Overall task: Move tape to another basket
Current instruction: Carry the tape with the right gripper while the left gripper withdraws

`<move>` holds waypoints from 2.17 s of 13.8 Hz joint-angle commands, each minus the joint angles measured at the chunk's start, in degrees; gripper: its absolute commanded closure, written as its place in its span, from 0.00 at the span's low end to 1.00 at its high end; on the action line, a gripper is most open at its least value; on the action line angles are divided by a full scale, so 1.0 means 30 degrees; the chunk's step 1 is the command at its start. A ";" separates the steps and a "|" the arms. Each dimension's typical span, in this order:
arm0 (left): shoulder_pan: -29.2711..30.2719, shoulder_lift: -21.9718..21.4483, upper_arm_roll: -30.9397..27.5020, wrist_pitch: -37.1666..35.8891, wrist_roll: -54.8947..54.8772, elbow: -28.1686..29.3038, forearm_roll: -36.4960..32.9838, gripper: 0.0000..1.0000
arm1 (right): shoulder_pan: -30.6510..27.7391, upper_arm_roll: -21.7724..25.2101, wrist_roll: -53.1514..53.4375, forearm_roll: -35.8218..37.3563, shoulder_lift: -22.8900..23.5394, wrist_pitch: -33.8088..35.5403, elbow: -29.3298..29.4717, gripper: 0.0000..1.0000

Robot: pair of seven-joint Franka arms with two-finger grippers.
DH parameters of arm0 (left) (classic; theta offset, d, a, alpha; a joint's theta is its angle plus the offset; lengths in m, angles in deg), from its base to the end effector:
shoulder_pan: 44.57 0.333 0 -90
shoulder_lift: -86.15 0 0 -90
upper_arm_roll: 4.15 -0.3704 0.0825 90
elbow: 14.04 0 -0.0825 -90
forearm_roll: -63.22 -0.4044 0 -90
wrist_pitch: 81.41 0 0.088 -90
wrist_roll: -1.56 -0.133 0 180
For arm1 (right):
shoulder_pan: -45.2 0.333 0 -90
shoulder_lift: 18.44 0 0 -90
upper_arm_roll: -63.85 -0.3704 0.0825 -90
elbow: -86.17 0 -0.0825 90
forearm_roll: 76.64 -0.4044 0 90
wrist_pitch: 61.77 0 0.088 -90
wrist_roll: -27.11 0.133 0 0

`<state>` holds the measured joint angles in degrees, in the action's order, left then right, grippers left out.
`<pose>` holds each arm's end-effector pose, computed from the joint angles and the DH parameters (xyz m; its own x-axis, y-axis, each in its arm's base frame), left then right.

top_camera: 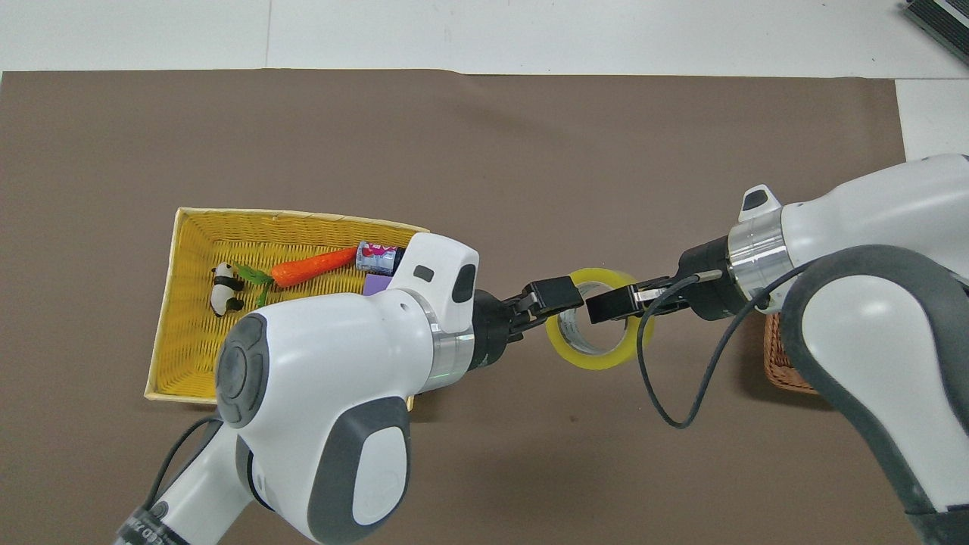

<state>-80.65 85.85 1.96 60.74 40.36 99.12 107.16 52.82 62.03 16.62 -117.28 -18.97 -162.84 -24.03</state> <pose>0.4599 -0.4283 0.5529 0.9187 0.3527 -0.1776 0.3742 -0.6337 0.6771 0.5442 0.1656 0.5268 0.9808 0.1785 -0.0783 0.0883 -0.7650 -0.6380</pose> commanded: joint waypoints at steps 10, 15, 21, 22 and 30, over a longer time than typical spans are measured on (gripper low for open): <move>0.7242 -0.0779 -0.0076 -0.7386 -0.2429 -0.1420 -0.7465 0.00 | -0.8070 -0.0037 -0.2272 0.1065 0.0000 0.2842 0.0259 1.00; 1.0733 -0.0721 -0.0076 -0.9324 -0.9552 -0.1890 -1.0473 0.00 | -0.9921 -0.0037 -0.4522 0.1944 0.2570 0.0474 0.0990 1.00; 1.3252 -0.0779 -0.0105 -1.3977 -1.4007 -0.4231 -1.2448 0.00 | -1.1502 0.0050 -1.0321 0.2530 0.5974 -0.1260 0.1519 1.00; 1.3285 -0.0721 -0.0076 -1.4942 -1.4161 -0.4844 -1.2913 0.00 | -1.1678 0.0050 -1.0735 0.2559 0.6209 -0.1261 0.1519 1.00; 1.3051 0.0423 0.0159 -1.9786 -1.4425 -0.8835 -1.4912 0.00 | -1.2499 0.0080 -1.2905 0.3204 0.6475 -0.0153 0.1636 1.00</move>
<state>-41.60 85.34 2.30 3.80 -1.92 75.69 63.10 17.51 62.84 -19.06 -109.07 0.18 -166.08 -20.21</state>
